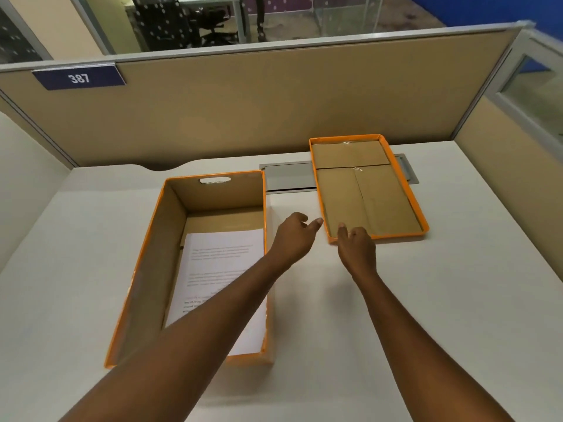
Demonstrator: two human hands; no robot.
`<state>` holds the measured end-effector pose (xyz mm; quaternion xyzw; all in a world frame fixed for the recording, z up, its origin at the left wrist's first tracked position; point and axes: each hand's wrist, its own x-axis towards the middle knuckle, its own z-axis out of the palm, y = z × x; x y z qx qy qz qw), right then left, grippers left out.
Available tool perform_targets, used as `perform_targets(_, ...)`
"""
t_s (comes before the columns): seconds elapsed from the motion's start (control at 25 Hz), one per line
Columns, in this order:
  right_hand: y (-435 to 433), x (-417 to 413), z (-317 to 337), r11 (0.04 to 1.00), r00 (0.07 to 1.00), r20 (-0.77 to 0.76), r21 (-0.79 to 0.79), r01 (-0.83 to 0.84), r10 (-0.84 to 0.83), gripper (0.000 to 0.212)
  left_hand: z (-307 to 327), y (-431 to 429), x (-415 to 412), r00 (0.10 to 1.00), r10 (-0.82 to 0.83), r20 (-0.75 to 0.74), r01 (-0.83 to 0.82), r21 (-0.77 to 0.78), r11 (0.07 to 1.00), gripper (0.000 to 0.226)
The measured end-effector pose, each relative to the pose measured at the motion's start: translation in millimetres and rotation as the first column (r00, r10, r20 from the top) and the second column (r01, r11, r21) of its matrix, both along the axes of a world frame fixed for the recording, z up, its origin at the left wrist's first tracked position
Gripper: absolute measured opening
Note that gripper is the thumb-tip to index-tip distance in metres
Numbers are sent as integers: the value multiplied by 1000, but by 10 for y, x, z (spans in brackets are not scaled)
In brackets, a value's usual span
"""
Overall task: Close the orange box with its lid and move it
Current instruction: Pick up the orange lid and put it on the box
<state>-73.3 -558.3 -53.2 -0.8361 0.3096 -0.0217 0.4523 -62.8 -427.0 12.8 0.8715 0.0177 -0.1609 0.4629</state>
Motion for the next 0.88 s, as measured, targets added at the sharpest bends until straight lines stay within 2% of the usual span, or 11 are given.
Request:
perform_targets(0.08, -273, 149, -61, 999, 1000, 5, -44, 25, -24, 57, -154, -163, 230, 987, 66, -144, -68, -9, 998, 37)
perform_targets(0.12, -394, 208, -86, 997, 999, 5, -73, 36, -36, 56, -234, -222, 318, 977, 97, -189, -100, -4, 995, 44)
perform_targets(0.24, -753, 387, -164, 980, 997, -12, -184, 77, -80, 54, -436, -393, 507, 954, 160, -255, -157, 35, 987, 48)
perform_targets(0.4, -1245, 601, -242, 934, 984, -36, -323, 156, -177, 56, -633, -607, 663, 943, 181, -280, -167, 74, 983, 44)
perform_targets(0.48, -1461, 673, -297, 922, 975, -47, -338, 187, -215, 55, -715, -685, 714, 946, 182, -267, -159, 105, 982, 39)
perform_targets(0.6, -1672, 750, -406, 934, 971, -97, -309, 181, -220, 50, -808, -779, 767, 954, 161, -253, -137, 109, 984, 16)
perform_targets(0.68, -1725, 759, -473, 945, 966, -150, -283, 161, -209, 49, -858, -829, 782, 947, 160, -277, -145, 77, 987, 25)
perform_targets(0.8, -1751, 741, -564, 936, 963, -176, -323, 138, -202, 42, -889, -885, 785, 935, 191, -300, -193, 24, 981, 52)
perform_targets(0.88, -1734, 728, -589, 928, 960, -175, -342, 150, -220, 35, -934, -887, 815, 928, 209, -309, -226, -21, 974, 43)
